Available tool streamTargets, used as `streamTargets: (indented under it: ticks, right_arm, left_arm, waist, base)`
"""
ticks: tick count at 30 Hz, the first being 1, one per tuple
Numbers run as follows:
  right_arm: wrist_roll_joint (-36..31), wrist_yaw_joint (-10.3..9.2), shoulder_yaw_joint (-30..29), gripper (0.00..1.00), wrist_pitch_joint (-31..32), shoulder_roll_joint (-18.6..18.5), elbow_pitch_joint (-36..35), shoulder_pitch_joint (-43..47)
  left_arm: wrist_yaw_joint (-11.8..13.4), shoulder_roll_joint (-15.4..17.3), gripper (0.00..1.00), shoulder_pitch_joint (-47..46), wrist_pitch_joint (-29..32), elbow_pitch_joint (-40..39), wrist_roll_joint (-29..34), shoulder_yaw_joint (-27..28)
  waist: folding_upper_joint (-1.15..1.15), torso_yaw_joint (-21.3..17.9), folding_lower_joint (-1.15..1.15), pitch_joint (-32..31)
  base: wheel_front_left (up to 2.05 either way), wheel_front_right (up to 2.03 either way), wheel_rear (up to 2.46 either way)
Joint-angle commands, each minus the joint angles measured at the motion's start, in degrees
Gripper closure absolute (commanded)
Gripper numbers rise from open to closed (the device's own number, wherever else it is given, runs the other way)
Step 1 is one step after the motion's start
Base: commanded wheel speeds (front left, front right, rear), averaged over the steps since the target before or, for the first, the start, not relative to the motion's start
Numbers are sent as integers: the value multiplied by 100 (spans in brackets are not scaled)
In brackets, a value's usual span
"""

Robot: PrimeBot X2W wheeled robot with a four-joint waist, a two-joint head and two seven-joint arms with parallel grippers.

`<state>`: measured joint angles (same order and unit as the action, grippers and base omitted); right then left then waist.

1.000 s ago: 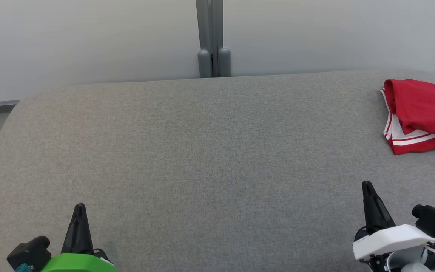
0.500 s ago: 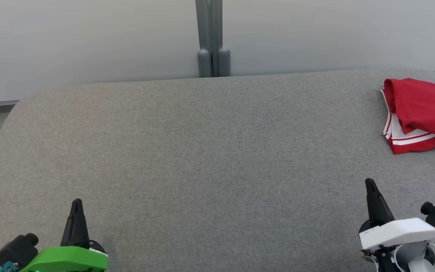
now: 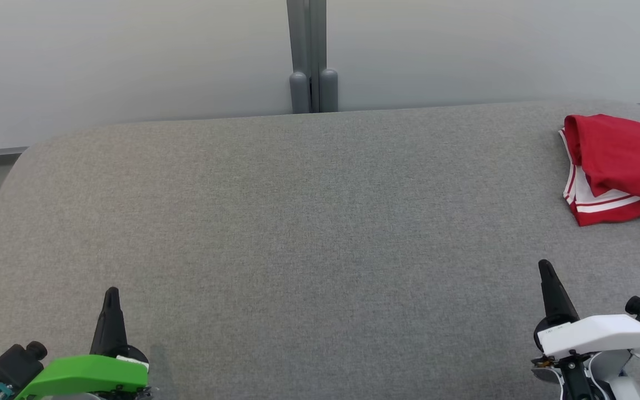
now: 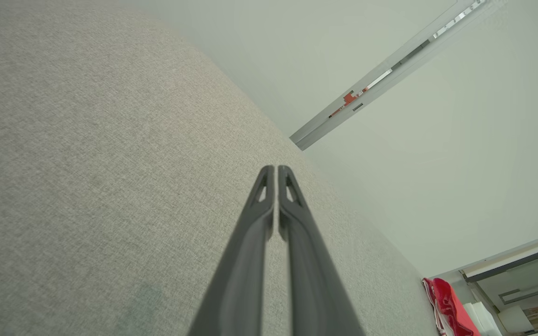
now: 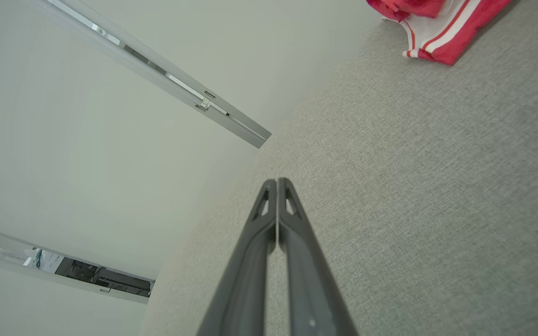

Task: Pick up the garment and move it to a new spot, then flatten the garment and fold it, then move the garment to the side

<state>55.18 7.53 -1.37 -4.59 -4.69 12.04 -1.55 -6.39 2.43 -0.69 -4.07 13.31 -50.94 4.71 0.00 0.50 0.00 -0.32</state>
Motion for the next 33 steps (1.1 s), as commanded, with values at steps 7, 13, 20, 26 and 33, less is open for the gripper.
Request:
streamTargets:
  ticks: [7, 13, 20, 26, 33]
  right_arm:
    - [539, -3, -79, 100, 142, 1, -17, -177]
    - [891, -3, -119, 100, 244, 15, 5, -208]
    - [1283, -3, -167, 100, 354, 32, 31, -252]
    - [1594, -2, -206, 100, 448, 46, 52, -285]
    - [1943, -2, -249, 100, 551, 61, 76, -308]
  left_arm:
    - [-36, 43, 100, -216, 146, -37, -606, 45]
    - [-47, 46, 100, -258, 246, -24, -987, 60]
    - [-59, 49, 100, -306, 359, -12, -1412, 79]
    - [-71, 52, 100, -345, 448, 0, -1752, 94]
    - [-74, 54, 100, -384, 546, 12, -2137, 112]
  waist:
    - [0, -4, 0, 4]
    - [0, -8, 0, 8]
    - [0, -12, 0, 13]
    - [0, -16, 0, 16]
    - [0, -21, 0, 21]
  base:
    - [0, 0, 0]
    - [0, 0, 0]
    - [0, 0, 0]
    - [0, 0, 0]
    - [0, 0, 0]
